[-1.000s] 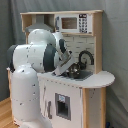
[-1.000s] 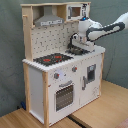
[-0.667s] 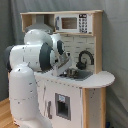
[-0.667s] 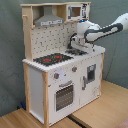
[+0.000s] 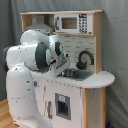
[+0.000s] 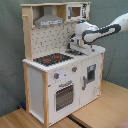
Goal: Play with the kitchen
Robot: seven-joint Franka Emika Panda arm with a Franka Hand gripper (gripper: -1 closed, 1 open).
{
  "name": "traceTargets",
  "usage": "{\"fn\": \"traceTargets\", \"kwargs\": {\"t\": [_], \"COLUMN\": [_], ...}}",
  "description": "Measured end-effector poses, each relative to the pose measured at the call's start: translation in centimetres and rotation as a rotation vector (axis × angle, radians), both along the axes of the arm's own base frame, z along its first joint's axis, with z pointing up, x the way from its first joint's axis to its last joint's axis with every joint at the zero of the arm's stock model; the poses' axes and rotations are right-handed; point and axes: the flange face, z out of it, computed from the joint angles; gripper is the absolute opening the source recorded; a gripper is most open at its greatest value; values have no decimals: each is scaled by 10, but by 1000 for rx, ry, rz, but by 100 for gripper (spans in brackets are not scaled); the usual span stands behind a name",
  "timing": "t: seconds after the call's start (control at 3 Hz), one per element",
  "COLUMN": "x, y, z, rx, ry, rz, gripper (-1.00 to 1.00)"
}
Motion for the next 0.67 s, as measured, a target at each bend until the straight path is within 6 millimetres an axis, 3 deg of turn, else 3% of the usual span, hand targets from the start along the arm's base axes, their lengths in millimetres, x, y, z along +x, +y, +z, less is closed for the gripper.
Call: {"fn": "traceTargets", "kwargs": {"t": [0.33,0.67], "x": [0,15], "y": [1,3], "z": [0,14], "rx": [1,5], "ry": [-2,-68], "rz": [0,-9], "gripper": [100,100]}}
